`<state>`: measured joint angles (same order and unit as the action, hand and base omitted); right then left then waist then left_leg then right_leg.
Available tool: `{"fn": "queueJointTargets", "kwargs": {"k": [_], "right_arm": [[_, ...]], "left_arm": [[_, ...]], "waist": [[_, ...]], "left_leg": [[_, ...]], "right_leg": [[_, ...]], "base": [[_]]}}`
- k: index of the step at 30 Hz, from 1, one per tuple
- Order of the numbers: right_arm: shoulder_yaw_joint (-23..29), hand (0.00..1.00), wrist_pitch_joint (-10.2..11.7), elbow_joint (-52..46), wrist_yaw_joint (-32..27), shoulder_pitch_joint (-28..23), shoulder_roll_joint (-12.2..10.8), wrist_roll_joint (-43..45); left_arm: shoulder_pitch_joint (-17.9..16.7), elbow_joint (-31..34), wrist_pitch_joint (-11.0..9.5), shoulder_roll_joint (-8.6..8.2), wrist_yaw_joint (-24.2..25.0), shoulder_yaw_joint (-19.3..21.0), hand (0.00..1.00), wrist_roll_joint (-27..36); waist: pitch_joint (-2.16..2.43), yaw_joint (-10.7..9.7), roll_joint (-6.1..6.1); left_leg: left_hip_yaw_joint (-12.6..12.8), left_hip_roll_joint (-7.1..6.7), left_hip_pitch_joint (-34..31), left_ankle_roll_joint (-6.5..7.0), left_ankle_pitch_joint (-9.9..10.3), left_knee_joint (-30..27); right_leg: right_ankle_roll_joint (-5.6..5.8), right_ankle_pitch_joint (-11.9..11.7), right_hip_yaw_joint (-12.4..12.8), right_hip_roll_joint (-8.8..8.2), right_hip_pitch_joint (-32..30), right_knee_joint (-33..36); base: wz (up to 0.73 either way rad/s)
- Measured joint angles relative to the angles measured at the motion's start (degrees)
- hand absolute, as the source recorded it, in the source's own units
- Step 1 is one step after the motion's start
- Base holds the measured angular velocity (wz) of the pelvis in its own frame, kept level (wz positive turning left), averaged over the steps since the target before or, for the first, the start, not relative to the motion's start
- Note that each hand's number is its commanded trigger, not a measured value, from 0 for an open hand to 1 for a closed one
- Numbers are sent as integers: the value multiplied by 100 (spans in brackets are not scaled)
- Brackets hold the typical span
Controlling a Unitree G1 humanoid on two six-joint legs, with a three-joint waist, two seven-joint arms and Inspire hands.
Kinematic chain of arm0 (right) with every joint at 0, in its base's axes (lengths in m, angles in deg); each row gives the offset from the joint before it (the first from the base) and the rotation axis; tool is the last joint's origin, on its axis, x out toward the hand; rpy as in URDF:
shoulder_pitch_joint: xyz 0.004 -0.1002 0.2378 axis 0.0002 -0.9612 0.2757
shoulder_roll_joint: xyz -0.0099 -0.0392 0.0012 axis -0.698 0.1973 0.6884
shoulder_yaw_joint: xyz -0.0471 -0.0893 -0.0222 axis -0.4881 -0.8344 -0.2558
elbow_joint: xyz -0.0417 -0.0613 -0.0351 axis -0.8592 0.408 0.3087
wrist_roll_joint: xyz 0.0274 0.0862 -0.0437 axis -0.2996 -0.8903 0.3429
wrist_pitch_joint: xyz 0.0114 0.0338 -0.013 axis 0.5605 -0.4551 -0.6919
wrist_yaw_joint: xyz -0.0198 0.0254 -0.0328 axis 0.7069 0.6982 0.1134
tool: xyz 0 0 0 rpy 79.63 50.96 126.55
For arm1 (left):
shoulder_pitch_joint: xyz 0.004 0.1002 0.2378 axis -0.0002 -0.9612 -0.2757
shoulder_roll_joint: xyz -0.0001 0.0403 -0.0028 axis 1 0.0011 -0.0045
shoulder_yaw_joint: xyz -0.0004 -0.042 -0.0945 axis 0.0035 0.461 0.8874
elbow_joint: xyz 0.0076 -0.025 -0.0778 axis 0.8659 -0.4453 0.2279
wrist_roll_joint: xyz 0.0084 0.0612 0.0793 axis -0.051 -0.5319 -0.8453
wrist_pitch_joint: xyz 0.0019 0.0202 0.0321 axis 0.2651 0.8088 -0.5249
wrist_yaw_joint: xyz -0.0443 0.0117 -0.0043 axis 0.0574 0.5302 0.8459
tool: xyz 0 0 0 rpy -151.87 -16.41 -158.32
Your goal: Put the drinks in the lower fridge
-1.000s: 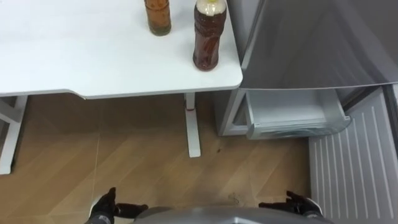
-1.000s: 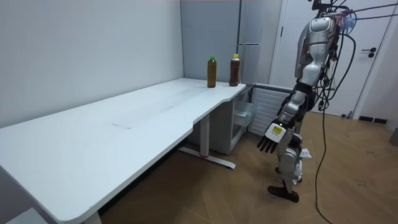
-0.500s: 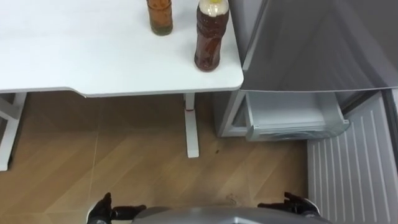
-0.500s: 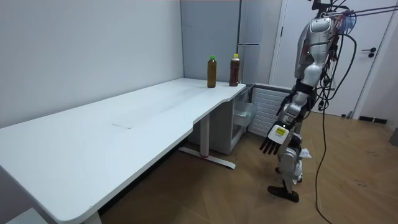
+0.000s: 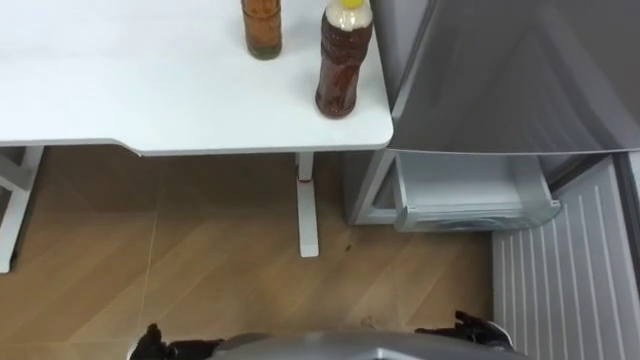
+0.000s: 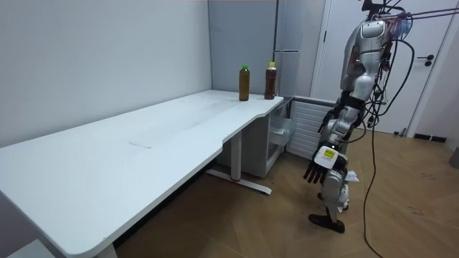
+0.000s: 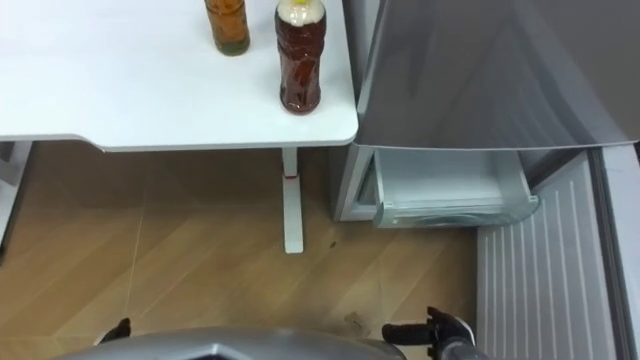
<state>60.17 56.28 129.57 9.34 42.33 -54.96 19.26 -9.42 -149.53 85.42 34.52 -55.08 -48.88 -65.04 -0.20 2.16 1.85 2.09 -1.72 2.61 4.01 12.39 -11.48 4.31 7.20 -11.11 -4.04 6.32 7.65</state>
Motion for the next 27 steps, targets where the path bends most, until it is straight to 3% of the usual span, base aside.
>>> {"fn": "queueJointTargets", "kwargs": {"k": [4, 8, 11, 14, 18, 20, 27], "right_arm": [[26, 0, 2, -59, -27, -47, -3, -18], [15, 0, 2, -74, -175, -61, -6, 18], [-32, 0, -2, -82, -252, -66, -3, 118], [-77, 0, 3, -83, -304, -12, -3, 183], [-76, 0, 0, -127, -321, -28, -5, 309], [-66, 0, 11, -154, -291, -5, 0, 435], [-63, 0, 56, -115, -230, -35, 24, 463]], "left_arm": [[-3, 355, -142, -6, -636, 396, 0, 426], [-10, 781, -378, -40, -1440, 497, 0, 511], [-166, 1774, -384, -142, -2123, 598, 0, 508], [-143, 2444, -678, -128, -2679, 568, 0, 504], [-176, 3870, -780, -121, -3347, 574, 0, 291], [-169, 4205, -931, -89, -3460, 585, 0, -92], [-177, 6540, -984, -44, -3554, 538, 0, -953]], "waist": [[2, 33, -12], [8, 242, -19], [10, 375, -11], [20, 439, -40], [30, 454, -26], [36, 453, -45], [27, 393, -60]], "left_leg": [[-81, -13, 13, -12, -8, -8], [-108, -2, 10, -19, -7, -15], [-138, -4, 2, -28, -14, -22], [-169, -4, -7, -35, -19, -24], [-283, -10, -48, -60, -34, -36], [-302, -14, -42, -64, -39, -28], [-410, -58, 0, -81, -49, -21]], "right_leg": [[0, 0, -30, 8, 50, -3], [-5, 4, -58, 12, 53, -4], [-5, 4, -74, 13, 16, -1], [-5, 4, -136, 13, 27, -2], [-6, 4, -261, 25, 18, 1], [-37, 23, -305, 20, 61, 1], [-86, 87, -319, 13, 148, -19]], "base": [[10], [3], [4], [4], [13], [8], [8]]}}
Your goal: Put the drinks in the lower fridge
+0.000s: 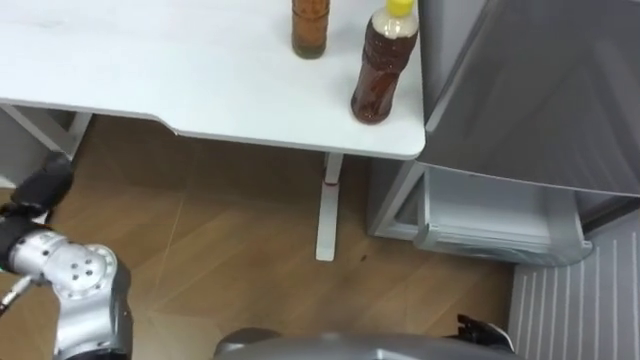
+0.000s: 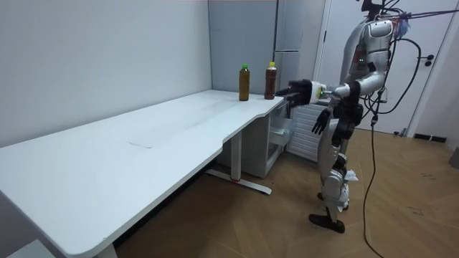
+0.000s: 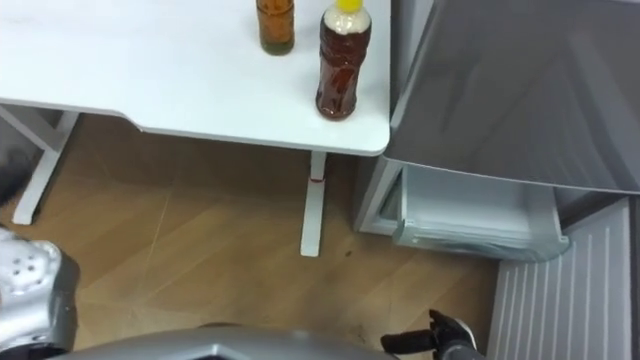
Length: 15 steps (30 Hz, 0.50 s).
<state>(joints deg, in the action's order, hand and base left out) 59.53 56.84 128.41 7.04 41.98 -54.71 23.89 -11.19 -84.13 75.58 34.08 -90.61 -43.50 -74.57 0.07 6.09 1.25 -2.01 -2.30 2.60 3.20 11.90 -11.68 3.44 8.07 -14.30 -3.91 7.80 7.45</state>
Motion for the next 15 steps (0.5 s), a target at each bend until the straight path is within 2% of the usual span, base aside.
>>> {"fn": "queueJointTargets", "kwargs": {"k": [1, 3, 4, 6, 9, 15], "right_arm": [[-8, 0, 0, 5, 8, 9, 0, 0], [-10, 0, 34, 37, 38, 10, 4, 8], [-10, 0, 66, 48, 44, 20, 4, 9], [-11, 0, 177, 48, 89, 48, -3, 33], [-7, 0, 267, 82, 134, 67, -1, 30], [49, 0, 375, 100, 316, 78, 35, -21]], "left_arm": [[0, 205, 2, 1, 8, -34, 0, -92], [-6, 833, -17, 42, 103, -301, 0, -715], [-6, 943, -24, 46, 169, -345, 0, -893], [6, 1324, -28, 117, 423, -508, 0, -1445], [99, 1743, -59, 135, 703, -790, 0, -1698], [191, 1876, -116, 168, 1317, -1172, 0, -1731]], "waist": [[0, -6, 6], [-4, -45, 24], [-4, -65, 26], [-26, -214, 17], [-32, -319, 6], [-29, -483, -23]], "left_leg": [[-3, -1, -5, 0, 0, -1], [-17, -24, 2, -1, 0, 17], [-17, -25, 0, -1, 0, 18], [-37, -28, -8, -1, -1, -15], [-21, -25, -7, -1, -1, -11], [57, -19, -3, -3, -4, 4]], "right_leg": [[0, 0, 0, 2, 0, -8], [0, 0, -1, -6, 56, -79], [0, 0, -5, -7, 56, -80], [0, 0, -5, -7, 46, -83], [0, 0, 15, -7, 3, -81], [0, 0, 145, -5, -54, -78]], "base": [[0], [4], [4], [0], [-4], [-8]]}}
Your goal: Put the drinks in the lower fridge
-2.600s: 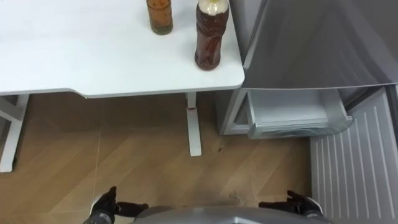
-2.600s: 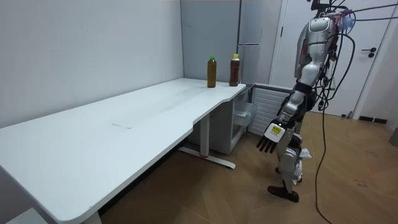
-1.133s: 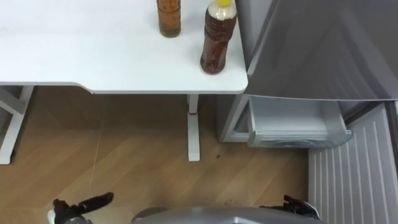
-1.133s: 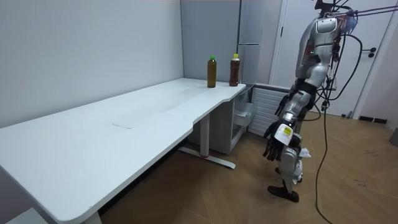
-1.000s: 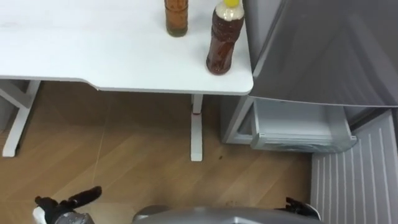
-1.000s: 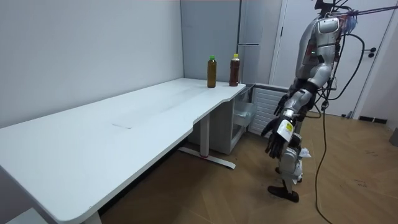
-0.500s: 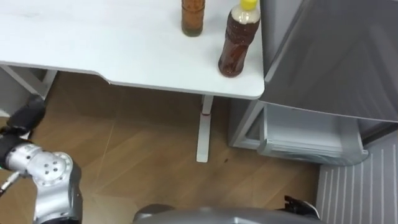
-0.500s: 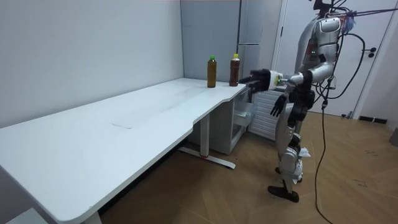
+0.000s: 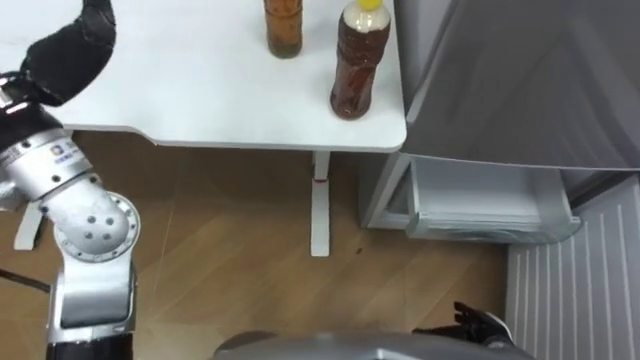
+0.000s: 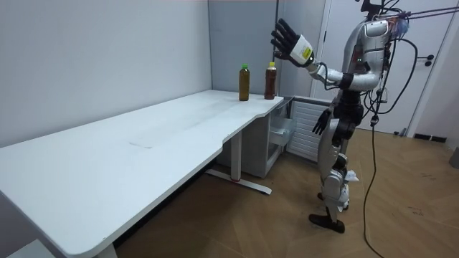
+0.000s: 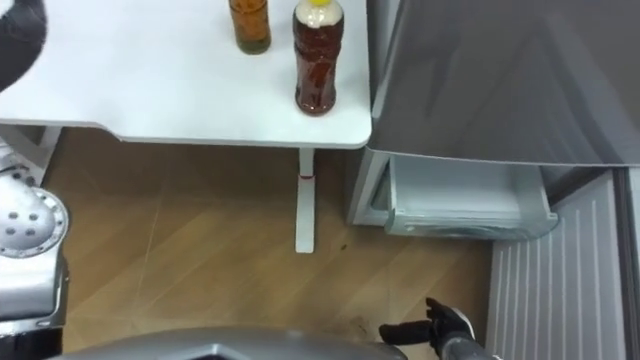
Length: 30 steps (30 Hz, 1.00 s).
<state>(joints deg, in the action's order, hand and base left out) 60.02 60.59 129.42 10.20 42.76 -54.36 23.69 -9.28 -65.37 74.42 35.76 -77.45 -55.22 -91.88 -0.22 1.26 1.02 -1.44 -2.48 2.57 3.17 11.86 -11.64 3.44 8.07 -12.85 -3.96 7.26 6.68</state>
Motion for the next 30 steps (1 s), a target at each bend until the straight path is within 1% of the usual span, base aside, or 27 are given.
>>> {"fn": "queueJointTargets", "kwargs": {"k": [1, 3, 4, 5, 7, 9, 11, 12, 14, 17, 20, 23, 26, 30], "right_arm": [[0, 0, 4, -1, 15, 3, 0, -9], [-4, 0, 18, 20, 105, 68, -2, -15], [-3, 0, 25, 57, 138, 74, 1, -19], [0, 0, 51, 158, 191, 130, 10, -17], [0, 0, 78, 232, 255, 190, 18, -17], [5, 0, 86, 338, 308, 268, 22, -20], [0, 0, 79, 437, 312, 372, 34, -25], [-5, 0, 78, 465, 319, 374, 52, -34], [-5, 0, 75, 539, 350, 410, 67, -66], [-3, 0, 76, 539, 376, 426, 70, -165], [13, 0, 74, 538, 378, 420, 70, -195], [9, 0, 71, 519, 376, 418, 69, -195], [9, 0, 70, 516, 374, 419, 69, -190], [9, 0, 70, 502, 368, 420, 68, -186]], "left_arm": [[3, 2, -3, 11, 67, -60, 0, -1], [13, 2, -9, 35, 324, -223, 0, -4], [32, 2, -9, 55, 370, -283, 0, -5], [80, 2, -9, 78, 467, -381, 0, -6], [228, 2, -9, 110, 633, -527, 0, -6], [473, 2, -10, 166, 880, -656, 0, -2], [605, 2, -10, 182, 1043, -752, 0, 0], [652, 2, -10, 181, 1157, -828, 0, 0], [680, 2, -9, 183, 1321, -938, 0, 6], [680, 1, -8, 189, 1510, -1087, 0, 101], [679, -2, 9, 188, 1716, -1178, 0, 115], [679, -3, 26, 188, 1881, -1176, 0, 119], [679, -3, 38, 187, 2001, -1178, 0, 124], [679, -3, 41, 187, 2145, -1179, 0, 122]], "waist": [[0, -18, 2], [-2, -125, 16], [-4, -158, 20], [-9, -232, 26], [-15, -309, 28], [-21, -412, 14], [-24, -433, -19], [-23, -436, -41], [-19, -474, -63], [-21, -573, -76], [-24, -586, -78], [-24, -588, -78], [-24, -588, -78], [-24, -588, -76]], "left_leg": [[0, 0, 0, 0, 0, 4], [-2, 0, -11, 0, -1, 31], [0, 0, -11, 0, -1, 30], [-1, -2, -12, 1, -1, 30], [6, -2, -16, 1, -1, 31], [9, -2, -33, 1, -1, 39], [67, 4, -6, 2, -1, 46], [105, 6, 4, 2, -1, 68], [127, 7, 8, 2, -1, 91], [129, 12, -2, 2, -1, 94], [192, 25, 3, 2, -1, 93], [244, 39, 3, 1, -1, 91], [262, 65, 6, 1, -1, 91], [267, 65, 6, 1, -1, 91]], "right_leg": [[0, 0, 10, 1, -2, 0], [0, 0, -2, 1, 6, 0], [0, 0, 4, 1, 8, 0], [0, 0, 9, 0, 8, 1], [0, 0, 13, 0, 6, 0], [0, 0, 27, 2, -5, -2], [0, 0, 54, 5, -21, -5], [0, 0, 107, 6, -31, -7], [0, 0, 169, 8, -37, -8], [0, 0, 176, 11, -72, -8], [0, 0, 201, 17, -93, -7], [-1, 0, 268, 25, -116, -3], [-2, -1, 340, 32, -125, 1], [-11, -7, 353, 42, -129, 9]], "base": [[0], [0], [0], [0], [0], [-2], [-15], [-19], [-11], [-2], [-9], [-10], [-3], [0]]}}
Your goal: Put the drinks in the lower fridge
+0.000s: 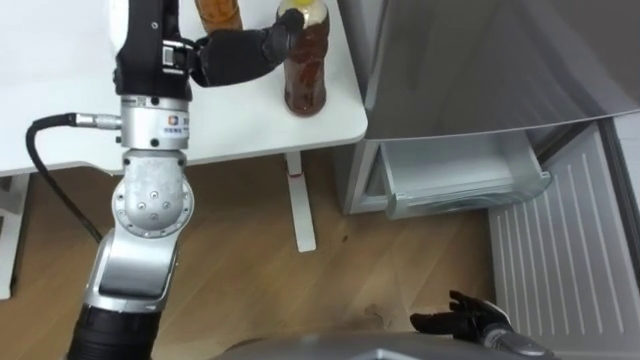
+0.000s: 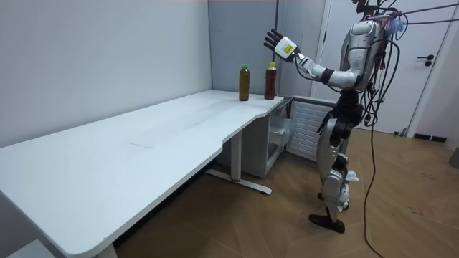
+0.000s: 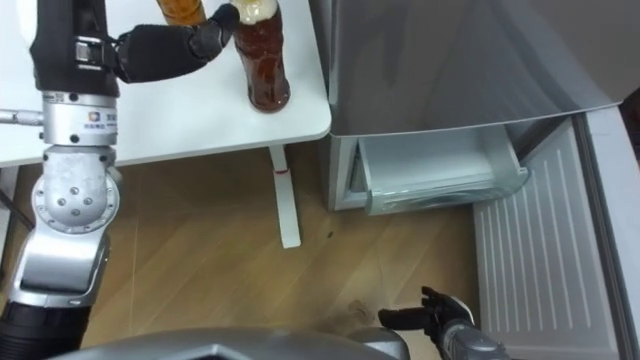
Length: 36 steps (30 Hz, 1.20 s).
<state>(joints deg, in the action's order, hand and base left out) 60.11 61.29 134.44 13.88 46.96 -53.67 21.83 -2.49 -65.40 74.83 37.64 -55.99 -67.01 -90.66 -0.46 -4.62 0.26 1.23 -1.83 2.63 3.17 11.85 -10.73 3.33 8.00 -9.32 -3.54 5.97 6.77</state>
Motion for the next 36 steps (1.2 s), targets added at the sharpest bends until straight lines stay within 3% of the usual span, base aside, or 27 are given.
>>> {"fn": "queueJointTargets", "kwargs": {"k": [5, 14, 20, 36], "right_arm": [[-1, 0, -1, -55, 51, -2, -8, -2], [13, 0, -1, -99, 122, -13, -38, 2], [23, 0, 2, -120, 162, -4, -37, 41], [42, 0, -13, -124, 108, -1, -39, 50]], "left_arm": [[-1, 0, 1, -1, 224, -5, 0, 66], [-4, 0, 117, -12, 789, -85, 0, 1095], [-9, -249, 132, -19, 1012, -104, 0, 1120], [-210, -569, 549, -52, 1538, -323, 0, 1580]], "waist": [[2, 1, 23], [8, -2, 106], [8, 6, 109], [21, -2, 61]], "left_leg": [[18, 6, 5, -5, -3, 2], [35, 12, -7, -9, -5, 11], [48, 20, 15, -11, -7, -14], [48, 19, -15, -13, -7, -3]], "right_leg": [[-10, -6, 64, 13, -8, 4], [-17, -11, -23, 16, -6, 10], [-17, -11, -19, 16, 1, 9], [-17, -11, -14, 16, -41, 12]], "base": [[-3], [-1], [0], [0]]}}
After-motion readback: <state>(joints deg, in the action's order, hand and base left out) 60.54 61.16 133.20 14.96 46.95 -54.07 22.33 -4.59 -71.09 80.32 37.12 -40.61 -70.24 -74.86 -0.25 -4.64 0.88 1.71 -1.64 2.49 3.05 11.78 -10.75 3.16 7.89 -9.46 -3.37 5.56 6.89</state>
